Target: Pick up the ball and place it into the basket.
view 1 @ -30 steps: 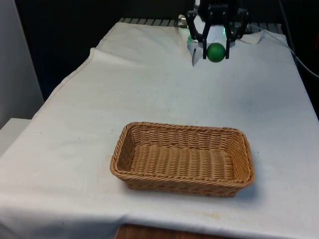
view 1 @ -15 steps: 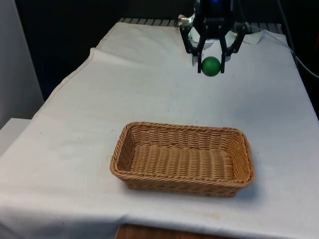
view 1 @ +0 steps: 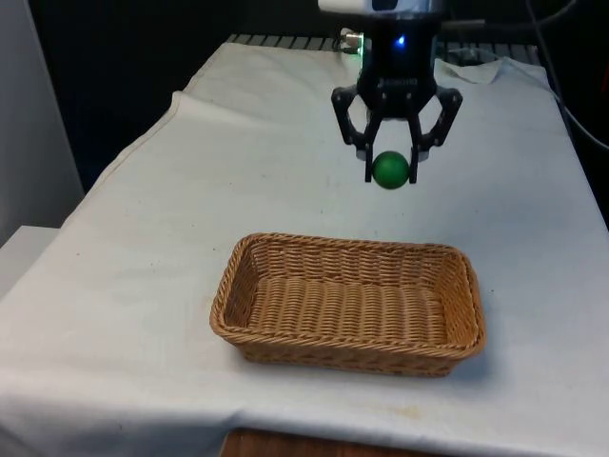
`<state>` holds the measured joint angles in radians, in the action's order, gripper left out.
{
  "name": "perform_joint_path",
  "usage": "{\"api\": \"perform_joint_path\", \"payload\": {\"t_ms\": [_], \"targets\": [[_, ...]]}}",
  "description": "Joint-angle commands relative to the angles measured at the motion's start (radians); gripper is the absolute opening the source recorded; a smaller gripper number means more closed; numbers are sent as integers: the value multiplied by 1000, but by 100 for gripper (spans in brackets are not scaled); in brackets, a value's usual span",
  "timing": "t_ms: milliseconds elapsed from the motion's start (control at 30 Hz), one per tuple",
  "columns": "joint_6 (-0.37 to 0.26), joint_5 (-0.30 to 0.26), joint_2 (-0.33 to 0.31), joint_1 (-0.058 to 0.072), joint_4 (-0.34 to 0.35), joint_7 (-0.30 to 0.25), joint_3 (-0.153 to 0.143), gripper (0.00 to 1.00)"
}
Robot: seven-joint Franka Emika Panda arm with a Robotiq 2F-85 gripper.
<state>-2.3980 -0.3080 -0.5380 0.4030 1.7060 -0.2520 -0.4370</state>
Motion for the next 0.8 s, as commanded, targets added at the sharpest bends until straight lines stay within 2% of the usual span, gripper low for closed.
{"api": "perform_joint_path", "payload": {"t_ms": [0, 67, 100, 133, 300, 433, 467, 500, 567, 767], "targets": [[-4, -14, -15, -11, -16, -13, 8, 0], [-8, -24, -35, -14, -33, -21, 6, 0], [-5, -16, -31, -4, -27, -12, -5, 0], [-10, -30, -46, -16, -43, -25, 5, 0], [-24, -69, -113, -27, -100, -57, -3, 0], [-27, -106, -160, -35, -142, -82, -8, 0], [-25, -94, -148, -21, -127, -70, -20, 0], [-27, -117, -173, -37, -153, -88, -9, 0], [-27, -149, -208, -41, -184, -106, -15, 0], [-29, -199, -276, -44, -235, -123, -20, 0]]}}
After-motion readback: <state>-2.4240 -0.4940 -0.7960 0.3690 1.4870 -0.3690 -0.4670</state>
